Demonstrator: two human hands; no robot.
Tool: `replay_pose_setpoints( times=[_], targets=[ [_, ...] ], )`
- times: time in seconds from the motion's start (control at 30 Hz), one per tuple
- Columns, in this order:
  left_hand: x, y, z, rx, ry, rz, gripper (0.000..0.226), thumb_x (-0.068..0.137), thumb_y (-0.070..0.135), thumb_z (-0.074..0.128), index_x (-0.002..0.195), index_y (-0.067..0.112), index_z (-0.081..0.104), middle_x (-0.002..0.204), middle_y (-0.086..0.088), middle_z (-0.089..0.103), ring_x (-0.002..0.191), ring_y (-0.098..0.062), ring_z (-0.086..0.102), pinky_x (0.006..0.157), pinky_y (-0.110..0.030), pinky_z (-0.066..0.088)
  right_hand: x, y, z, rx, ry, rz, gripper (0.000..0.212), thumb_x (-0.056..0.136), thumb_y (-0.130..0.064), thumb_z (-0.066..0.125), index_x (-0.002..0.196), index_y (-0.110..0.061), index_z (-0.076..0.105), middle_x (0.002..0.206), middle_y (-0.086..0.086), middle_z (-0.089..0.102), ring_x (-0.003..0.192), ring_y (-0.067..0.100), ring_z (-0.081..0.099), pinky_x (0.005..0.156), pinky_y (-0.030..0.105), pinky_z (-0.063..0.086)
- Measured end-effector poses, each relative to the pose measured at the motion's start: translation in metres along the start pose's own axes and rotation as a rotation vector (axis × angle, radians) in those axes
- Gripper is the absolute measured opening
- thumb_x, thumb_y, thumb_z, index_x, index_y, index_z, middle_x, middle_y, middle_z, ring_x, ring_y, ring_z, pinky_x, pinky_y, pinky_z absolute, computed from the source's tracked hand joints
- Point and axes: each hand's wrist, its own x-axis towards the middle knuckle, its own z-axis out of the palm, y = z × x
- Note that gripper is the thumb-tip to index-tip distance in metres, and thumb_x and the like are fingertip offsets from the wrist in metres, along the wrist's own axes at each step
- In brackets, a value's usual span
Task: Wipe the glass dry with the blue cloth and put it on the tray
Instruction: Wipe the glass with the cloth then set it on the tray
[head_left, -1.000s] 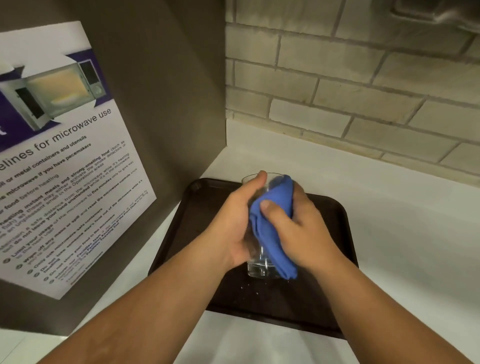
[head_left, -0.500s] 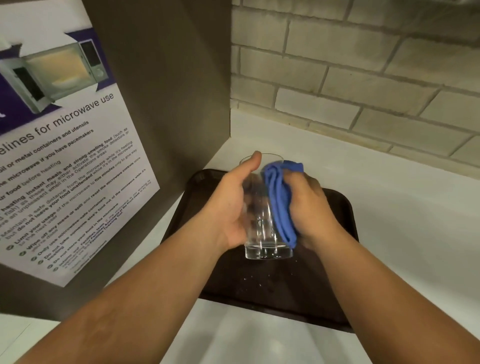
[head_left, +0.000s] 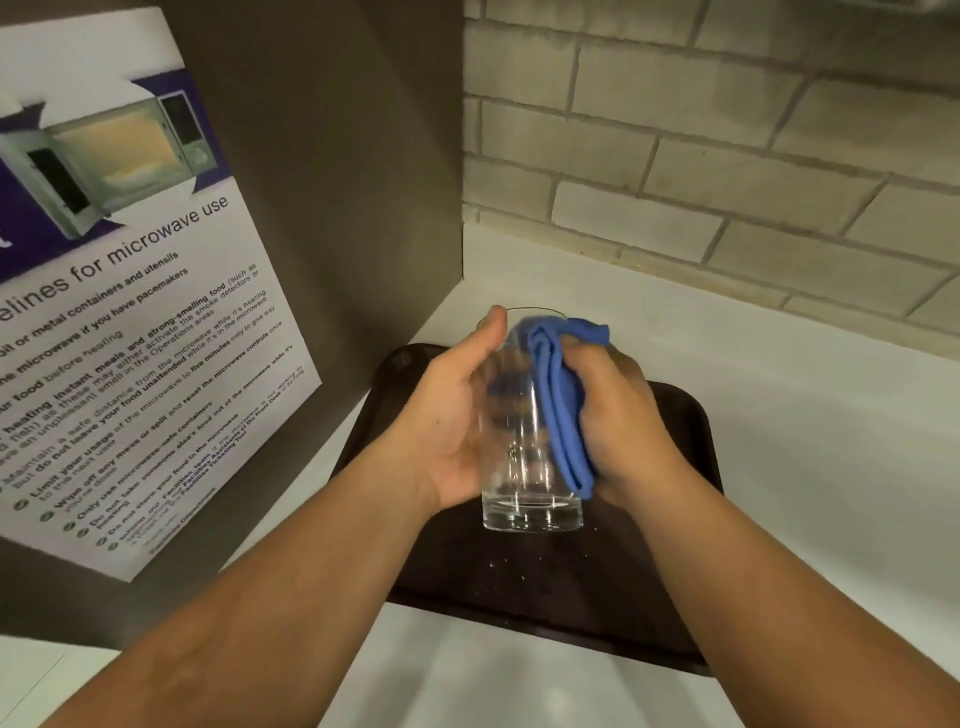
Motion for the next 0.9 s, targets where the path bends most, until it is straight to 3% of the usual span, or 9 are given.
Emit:
replay_pose_setpoints(
  times=[0.1, 0.2, 0.33, 0.47, 0.53, 0.6, 0.7, 0.8, 0.9],
  targets=[
    [0.0, -0.001, -0.001, 0.048, 0.092, 0.016, 0.05, 0.092, 0.06, 0.066, 0.108, 0.016, 0.086, 0.105, -0.01, 0.085, 0.094, -0.026, 0.082, 0.072, -0.037, 0.066, -0.003, 0.002, 0.01, -0.104, 0.066, -0.026, 0.039, 0.08, -0.052, 0.056, 0.107, -0.027, 0.067, 0.097, -0.003, 0.077, 0.089, 0.012, 0.075, 0.086, 0.039, 0.061],
    [-0.005, -0.005, -0.004, -0.027, 0.1, 0.013, 0.055, 0.098, 0.063, 0.058, 0.118, 0.017, 0.082, 0.117, -0.012, 0.083, 0.105, -0.028, 0.08, 0.08, -0.038, 0.066, -0.003, -0.001, 0.017, -0.175, 0.113, -0.088, 0.051, 0.079, -0.059, 0.053, 0.111, -0.022, 0.067, 0.1, 0.0, 0.077, 0.093, 0.015, 0.074, 0.09, 0.043, 0.059],
    [-0.009, -0.006, 0.001, -0.06, 0.091, 0.015, 0.071, 0.091, 0.071, 0.059, 0.128, 0.012, 0.077, 0.125, -0.013, 0.079, 0.112, -0.034, 0.076, 0.091, -0.051, 0.064, 0.01, -0.006, 0.015, -0.041, 0.148, 0.005, 0.041, 0.08, -0.057, 0.052, 0.08, -0.021, 0.07, 0.074, 0.004, 0.077, 0.077, 0.018, 0.075, 0.075, 0.038, 0.059],
    [-0.005, 0.003, 0.0, -0.096, 0.24, -0.037, 0.087, 0.087, 0.077, 0.058, 0.128, 0.001, 0.072, 0.12, -0.024, 0.078, 0.109, -0.043, 0.076, 0.093, -0.057, 0.063, 0.001, 0.005, 0.002, 0.155, -0.005, 0.216, 0.034, 0.098, -0.036, 0.05, 0.083, -0.017, 0.073, 0.063, 0.006, 0.073, 0.054, 0.016, 0.072, 0.051, 0.028, 0.059],
    [-0.002, 0.008, -0.003, -0.101, 0.271, -0.043, 0.087, 0.088, 0.078, 0.056, 0.122, 0.0, 0.073, 0.111, -0.024, 0.08, 0.096, -0.04, 0.08, 0.079, -0.052, 0.067, -0.019, 0.013, -0.006, 0.104, -0.214, 0.129, 0.028, 0.088, -0.039, 0.051, 0.078, -0.03, 0.075, 0.061, 0.001, 0.068, 0.048, 0.015, 0.068, 0.045, 0.028, 0.056],
    [0.001, 0.009, -0.005, -0.034, 0.29, -0.041, 0.084, 0.086, 0.08, 0.057, 0.113, 0.003, 0.077, 0.091, -0.018, 0.083, 0.074, -0.033, 0.081, 0.058, -0.042, 0.065, -0.034, 0.017, -0.008, -0.083, -0.319, -0.068, 0.021, 0.081, -0.044, 0.053, 0.094, -0.046, 0.069, 0.077, -0.004, 0.072, 0.068, 0.015, 0.073, 0.058, 0.025, 0.059],
    [0.002, 0.003, -0.002, 0.002, 0.258, -0.051, 0.083, 0.085, 0.08, 0.059, 0.118, 0.007, 0.079, 0.098, -0.013, 0.083, 0.082, -0.03, 0.081, 0.067, -0.04, 0.065, -0.031, 0.014, -0.002, -0.269, -0.269, -0.267, 0.041, 0.085, -0.043, 0.055, 0.125, -0.03, 0.053, 0.096, -0.003, 0.07, 0.091, 0.015, 0.072, 0.078, 0.027, 0.06],
    [0.002, 0.0, 0.006, -0.028, 0.163, -0.037, 0.079, 0.087, 0.076, 0.06, 0.123, 0.008, 0.078, 0.11, -0.017, 0.081, 0.096, -0.034, 0.08, 0.078, -0.047, 0.065, -0.007, -0.002, 0.002, -0.145, -0.011, -0.128, 0.029, 0.091, -0.044, 0.053, 0.108, -0.022, 0.063, 0.081, -0.009, 0.074, 0.077, 0.003, 0.072, 0.071, 0.024, 0.056],
    [0.006, 0.005, 0.006, -0.058, 0.164, -0.022, 0.085, 0.089, 0.078, 0.055, 0.128, 0.004, 0.072, 0.112, -0.023, 0.08, 0.094, -0.039, 0.079, 0.079, -0.053, 0.065, 0.002, -0.003, -0.009, 0.048, -0.025, 0.057, 0.024, 0.099, -0.032, 0.049, 0.082, -0.029, 0.066, 0.066, -0.014, 0.073, 0.059, 0.001, 0.069, 0.056, 0.024, 0.058]
  ],
)
